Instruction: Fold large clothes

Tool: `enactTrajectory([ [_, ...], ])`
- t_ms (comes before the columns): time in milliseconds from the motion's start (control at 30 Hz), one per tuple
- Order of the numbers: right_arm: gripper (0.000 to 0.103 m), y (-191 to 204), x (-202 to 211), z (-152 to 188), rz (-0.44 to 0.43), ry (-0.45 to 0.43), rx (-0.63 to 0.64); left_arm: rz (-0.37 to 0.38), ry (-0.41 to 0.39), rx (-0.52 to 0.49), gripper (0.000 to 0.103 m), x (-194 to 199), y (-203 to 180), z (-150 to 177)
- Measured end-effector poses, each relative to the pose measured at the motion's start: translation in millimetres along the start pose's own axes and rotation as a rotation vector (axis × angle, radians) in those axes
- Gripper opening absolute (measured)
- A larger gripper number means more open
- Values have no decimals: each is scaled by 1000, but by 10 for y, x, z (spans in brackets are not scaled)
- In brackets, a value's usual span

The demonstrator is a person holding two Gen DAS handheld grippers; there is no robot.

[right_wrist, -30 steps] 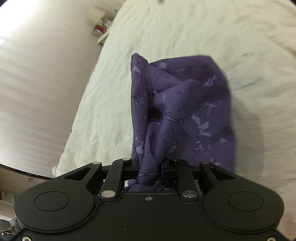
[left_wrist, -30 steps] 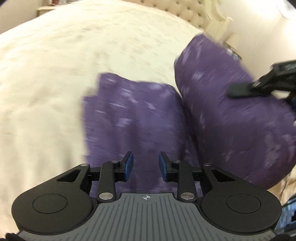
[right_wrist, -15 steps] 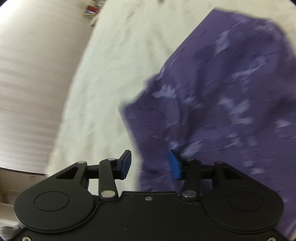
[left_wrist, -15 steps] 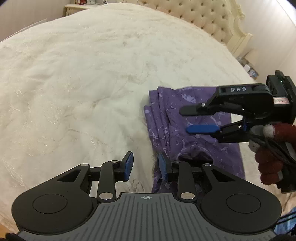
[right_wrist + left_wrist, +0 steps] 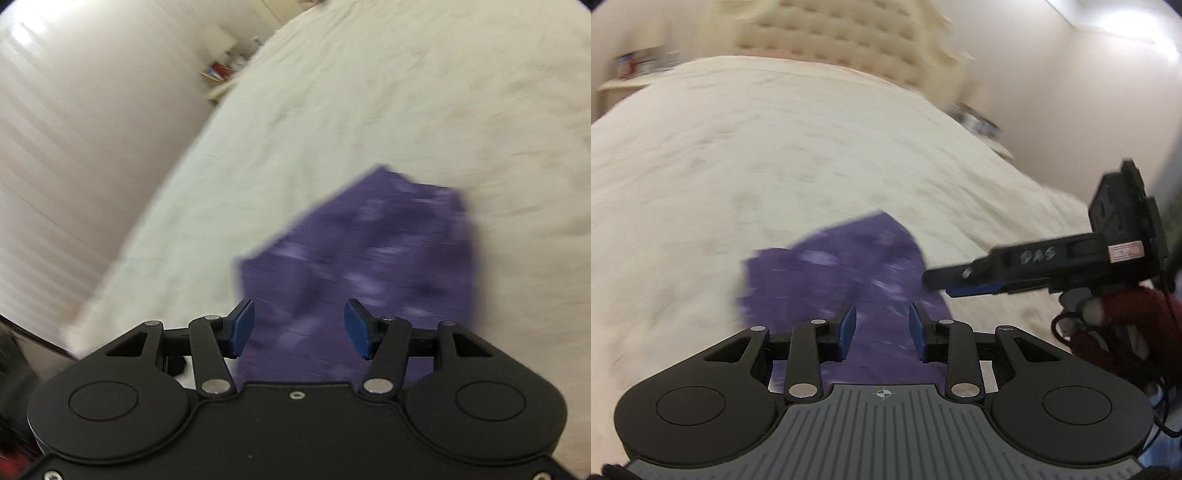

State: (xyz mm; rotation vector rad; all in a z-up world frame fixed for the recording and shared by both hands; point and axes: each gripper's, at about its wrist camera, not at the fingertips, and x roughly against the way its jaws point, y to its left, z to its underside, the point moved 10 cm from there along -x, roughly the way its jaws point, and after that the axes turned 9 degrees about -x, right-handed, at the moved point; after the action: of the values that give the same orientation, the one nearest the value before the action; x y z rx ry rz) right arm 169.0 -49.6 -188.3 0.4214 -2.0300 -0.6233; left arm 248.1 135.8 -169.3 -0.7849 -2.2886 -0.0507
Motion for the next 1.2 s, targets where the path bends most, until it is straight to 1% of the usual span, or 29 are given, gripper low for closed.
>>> enactTrajectory([
  [67, 61, -120, -10, 139, 72, 6, 47, 10, 49, -60, 31, -183, -108, 119],
  [100, 60, -188, -17, 220, 100, 15, 70, 4, 89, -75, 31, -268, -130, 221],
  [133, 57, -238, -39, 279, 124, 31, 91, -7, 130, -81, 31, -351, -116, 337],
  [167, 53, -262, -76, 385, 145, 59, 112, -23, 164, -79, 30, -413, -69, 467],
  [200, 52, -308, -137, 502, 161, 90, 120, -42, 201, -72, 30, -478, -6, 604],
  [267, 53, -352, -236, 676, 166, 135, 138, -51, 267, -37, 30, -557, 91, 874],
  [300, 53, -364, -270, 740, 164, 158, 155, -51, 283, -16, 30, -574, 141, 948],
  [367, 53, -336, -301, 772, 159, 183, 173, -44, 286, 18, 30, -574, 176, 1025],
  [433, 53, -300, -271, 679, 148, 188, 169, -41, 281, 24, 30, -550, 150, 1001],
  [467, 53, -277, -202, 597, 139, 166, 167, -41, 284, 27, 30, -543, 134, 984],
  [600, 53, -199, -38, 57, 118, 4, 157, -37, 290, 50, 30, -585, 168, 986],
  [667, 53, -181, -89, -249, 125, -58, 158, -31, 289, 58, 30, -565, 165, 985],
  [733, 53, -135, -236, -463, 144, -75, 165, -26, 292, 63, 30, -570, 166, 986],
  [800, 55, -107, -404, -640, 169, -85, 172, -22, 295, 72, 30, -570, 176, 983],
  [900, 57, -151, -714, -768, 200, -46, 143, -21, 295, 84, 30, -557, 188, 1001],
  [1000, 60, -265, -1088, -781, 263, 43, 104, -22, 292, 84, 30, -546, 183, 1002],
  [1100, 69, -332, -1325, -763, 298, 95, 94, -25, 296, 94, 30, -544, 202, 989],
  [1167, 82, -291, -1399, -751, 307, 117, 131, -28, 305, 101, 30, -560, 204, 979],
  [1200, 85, -256, -1420, -732, 309, 131, 159, -29, 309, 108, 31, -567, 206, 981],
])
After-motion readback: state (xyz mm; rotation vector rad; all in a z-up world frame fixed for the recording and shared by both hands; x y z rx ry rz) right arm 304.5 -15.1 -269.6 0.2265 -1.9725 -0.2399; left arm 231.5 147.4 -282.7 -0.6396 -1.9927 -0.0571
